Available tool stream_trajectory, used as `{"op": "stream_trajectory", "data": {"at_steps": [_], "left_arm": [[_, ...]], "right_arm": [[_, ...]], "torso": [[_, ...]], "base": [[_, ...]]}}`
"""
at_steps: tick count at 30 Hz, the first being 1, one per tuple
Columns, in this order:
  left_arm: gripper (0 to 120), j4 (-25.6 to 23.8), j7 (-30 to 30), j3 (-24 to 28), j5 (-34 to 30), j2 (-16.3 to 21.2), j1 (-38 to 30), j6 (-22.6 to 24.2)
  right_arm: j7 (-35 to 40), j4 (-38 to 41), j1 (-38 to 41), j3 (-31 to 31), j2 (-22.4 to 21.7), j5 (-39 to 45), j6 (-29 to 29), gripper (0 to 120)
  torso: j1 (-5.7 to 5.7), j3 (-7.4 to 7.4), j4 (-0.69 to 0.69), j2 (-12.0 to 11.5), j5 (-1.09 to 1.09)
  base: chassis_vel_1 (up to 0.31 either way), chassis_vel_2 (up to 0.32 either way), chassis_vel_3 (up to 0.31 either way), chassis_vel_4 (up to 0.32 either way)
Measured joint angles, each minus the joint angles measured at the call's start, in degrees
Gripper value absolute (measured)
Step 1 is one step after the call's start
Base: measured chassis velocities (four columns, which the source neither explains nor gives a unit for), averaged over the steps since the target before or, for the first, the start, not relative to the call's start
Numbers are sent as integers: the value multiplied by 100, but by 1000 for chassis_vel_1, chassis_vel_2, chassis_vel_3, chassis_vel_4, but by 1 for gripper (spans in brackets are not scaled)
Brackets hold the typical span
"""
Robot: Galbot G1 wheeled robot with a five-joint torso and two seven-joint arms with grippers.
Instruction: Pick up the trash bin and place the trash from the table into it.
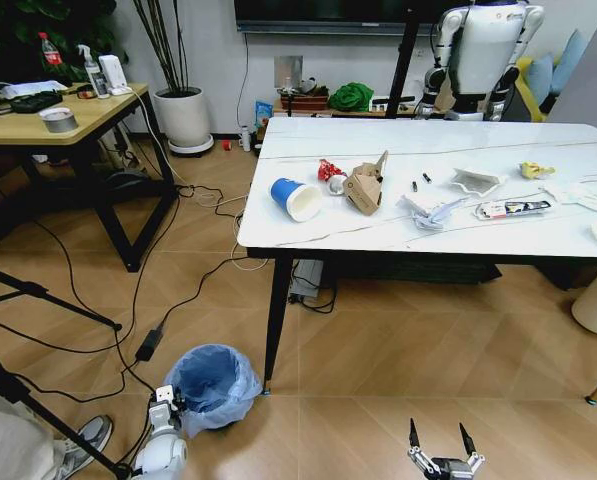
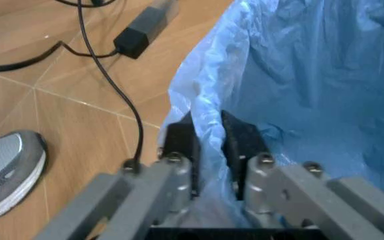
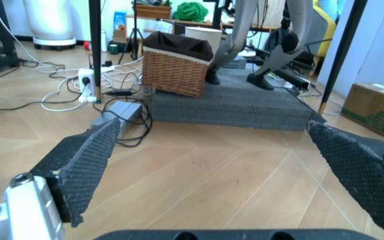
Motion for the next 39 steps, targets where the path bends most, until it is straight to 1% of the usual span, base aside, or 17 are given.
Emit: {"op": "stream_trajectory", "data": {"at_steps": [3, 11, 13, 16, 18, 19, 22, 24, 25, 26, 27, 30, 31, 38, 39], "left_arm": [[1, 0, 6, -7, 0, 0, 2, -3], [0, -53, 26, -17, -11, 9, 29, 15], [0, -201, 39, 5, -58, 19, 99, 64], [0, -630, 41, 84, -193, 61, 324, 180], [0, -1180, 5, 176, -299, 132, 672, 273], [0, -1180, 5, 176, -299, 132, 672, 273], [0, -1799, -4, 193, -430, 205, 1126, 319], [0, -2232, -3, 168, -532, 279, 1434, 322], [0, -2232, -3, 168, -532, 279, 1434, 322], [0, -2455, -3, 150, -587, 321, 1584, 323], [0, -2826, 17, 128, -656, 390, 1832, 323], [0, -3483, 127, 100, -743, 488, 2278, 293], [0, -3483, 127, 100, -743, 488, 2278, 293], [0, -4739, 318, 176, -896, 549, 3208, 158], [0, -4739, 318, 176, -896, 549, 3208, 158]], "right_arm": [[0, -2, 12, 0, 0, 15, -11, 100], [0, -4, 30, 1, 0, 48, -27, 100], [1, -12, 33, 9, 0, 57, -28, 100], [8, -21, 35, 25, -3, 69, -28, 100], [12, -29, 37, 57, -39, 87, -17, 100], [12, -29, 37, 57, -39, 87, -17, 100], [19, -11, 29, 90, -104, 118, -7, 100], [24, 27, 19, 100, -146, 133, -7, 100], [24, 27, 19, 100, -146, 133, -7, 100], [26, 45, 13, 105, -168, 136, -7, 100], [26, 64, 12, 112, -203, 137, -9, 100], [28, 73, 17, 126, -250, 138, -20, 100], [28, 73, 17, 126, -250, 138, -20, 100], [31, 121, 41, 157, -311, 135, -83, 100], [31, 121, 41, 157, -311, 135, -83, 100]], "torso": [[0, 0, 0, 0, 2], [0, 0, 0, 0, 1], [0, 0, -1, 0, 1], [0, 0, -1, 0, 0], [0, 0, 0, 0, 2], [0, 0, 0, 0, 2], [0, 0, 1, 0, -1], [0, 0, 0, 0, 1], [0, 0, 0, 0, 1], [0, 0, 1, 0, 2], [0, 0, 1, 0, 1], [0, 0, 0, 0, 2], [0, 0, 0, 0, 2], [0, 0, 0, 1, 1], [0, 0, 0, 1, 1]], "base": [[0, 0, 0, 0], [0, 0, 0, 0], [0, 0, 0, 0], [0, 0, 0, 0], [0, 0, 0, 0], [0, 0, 0, 0], [0, 0, 0, 0], [0, 0, 0, 0], [0, 0, 0, 0], [0, 0, 0, 0], [0, 0, 0, 0], [0, 0, 0, 0], [0, 0, 0, 0], [0, 0, 0, 0], [0, 0, 0, 0]]}}
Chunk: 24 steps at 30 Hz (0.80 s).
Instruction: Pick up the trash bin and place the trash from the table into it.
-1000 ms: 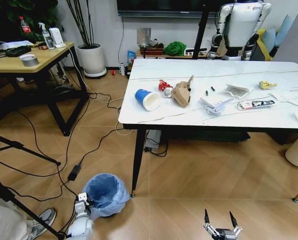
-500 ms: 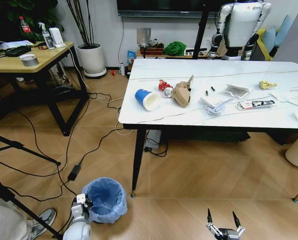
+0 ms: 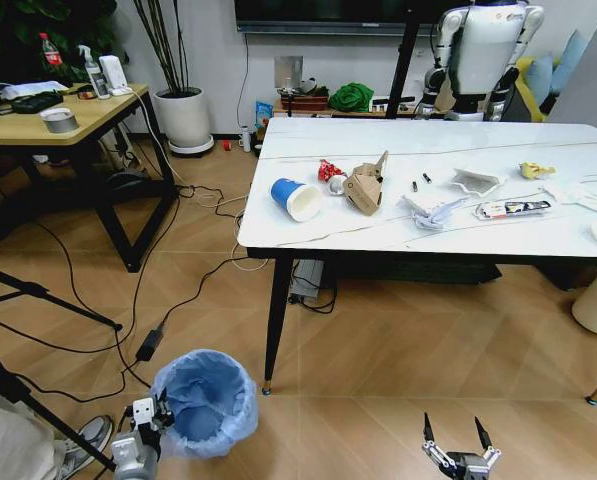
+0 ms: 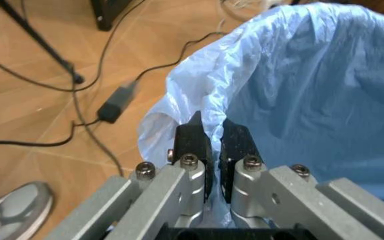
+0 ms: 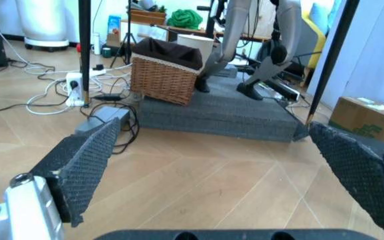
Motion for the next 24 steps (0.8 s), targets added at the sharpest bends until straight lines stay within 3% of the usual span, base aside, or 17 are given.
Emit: {"op": "stream_trajectory", "data": {"at_steps": [5, 10, 14, 19, 24], "left_arm": [[0, -705, 19, 126, -92, 59, 526, 8], [0, -1055, 21, 224, 87, 109, 834, -44], [0, -1235, -58, 280, 271, 114, 967, -222], [0, -1492, -134, 501, 54, 121, 1141, -38], [0, -1517, -288, 616, 278, 98, 1112, -91]], "right_arm": [[2, 16, -5, 24, -28, -3, -11, 100], [3, 16, -14, 46, -76, -2, -21, 100], [6, 15, -12, 53, -99, 0, -31, 100], [8, 7, -11, 48, -101, -2, -39, 100], [10, 8, 32, 49, -97, 13, -43, 100]], "torso": [[0, 0, 0, 0, 0], [0, 0, 0, 0, 0], [0, 0, 0, 0, 1], [0, 1, 0, 0, 1], [0, 0, -1, 0, 0]], "base": [[0, 0, 0, 0], [0, 0, 0, 0], [0, 0, 0, 0], [0, 0, 0, 0], [0, 0, 0, 0]]}}
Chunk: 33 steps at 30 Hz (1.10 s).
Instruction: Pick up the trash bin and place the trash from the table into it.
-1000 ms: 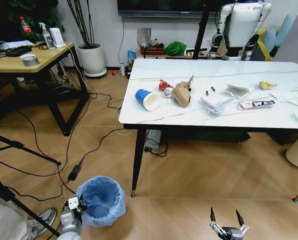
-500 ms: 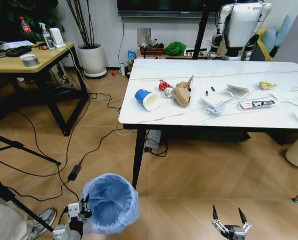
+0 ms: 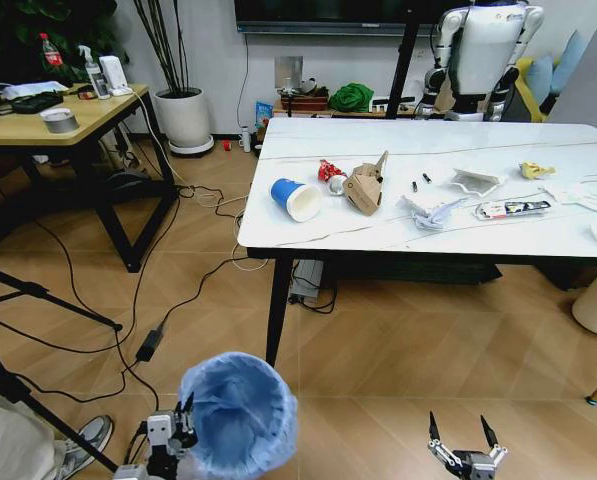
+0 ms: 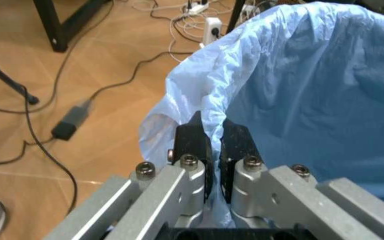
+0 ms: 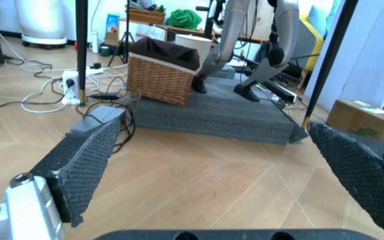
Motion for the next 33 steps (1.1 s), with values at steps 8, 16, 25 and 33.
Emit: {"op": "stream_trajectory", "data": {"at_steps": [8, 16, 25, 33], "left_arm": [[0, -6, -97, -27, 707, 0, 167, -264], [0, 6, -106, -40, 865, -106, 210, -432], [0, -51, -64, -70, 803, -112, 231, -508], [0, -50, 23, -16, 772, -145, 269, -582]], "right_arm": [[0, -91, 41, -38, -7, -15, -3, 100], [-2, -178, 48, -23, -22, -16, -3, 100], [-3, -174, 27, 0, 34, -20, -1, 100], [-3, -150, -9, 12, 96, -20, 15, 100]], "torso": [[0, 0, 0, 0, 0], [0, 0, 0, 0, 0], [44, 47, 0, 91, 0], [121, 166, 0, 289, 0]], "base": [[0, 0, 0, 0], [0, 0, 0, 0], [0, 0, 0, 0], [0, 0, 0, 0]]}}
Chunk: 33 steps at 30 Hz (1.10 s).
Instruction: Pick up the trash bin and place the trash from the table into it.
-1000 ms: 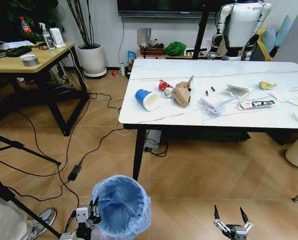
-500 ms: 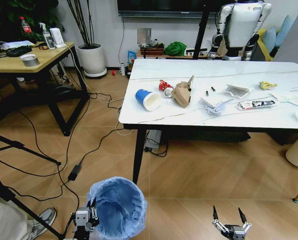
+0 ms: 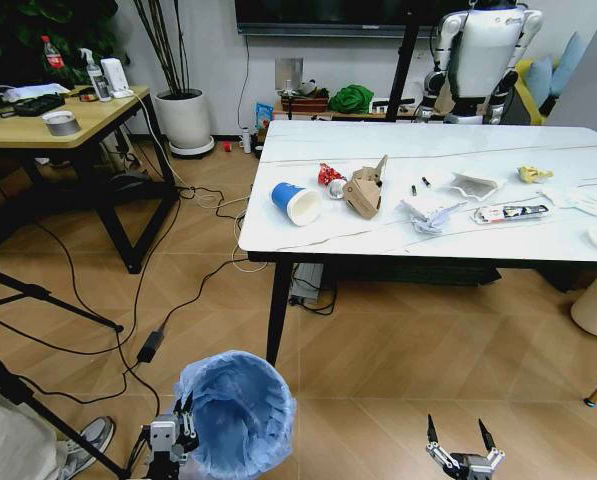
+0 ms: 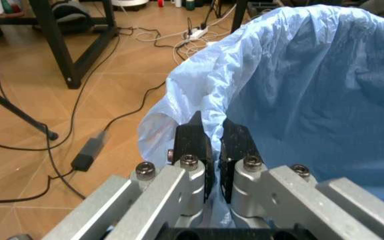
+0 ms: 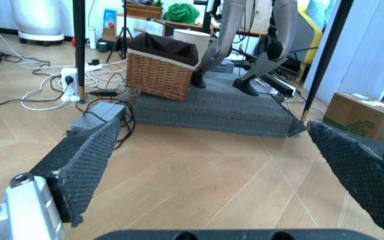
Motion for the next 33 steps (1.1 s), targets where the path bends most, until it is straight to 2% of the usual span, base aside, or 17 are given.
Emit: {"op": "stream_trajectory", "data": {"at_steps": [7, 10, 33], "left_arm": [[0, 15, 51, 9, -20, 7, 38, -38], [0, 33, 73, 6, -46, 14, 46, -53], [0, 118, 77, -25, -82, -122, -11, -27]], "right_arm": [[0, 24, -29, 9, 18, -3, 6, 100], [0, 82, -51, 19, 31, -6, 6, 100], [3, 34, 90, -40, -45, 9, -75, 100]], "torso": [[53, 86, 0, 137, 0], [118, 178, 0, 296, 0], [367, 528, 0, 894, 0]], "base": [[0, 0, 0, 0], [0, 0, 0, 0], [0, 0, 0, 0]]}}
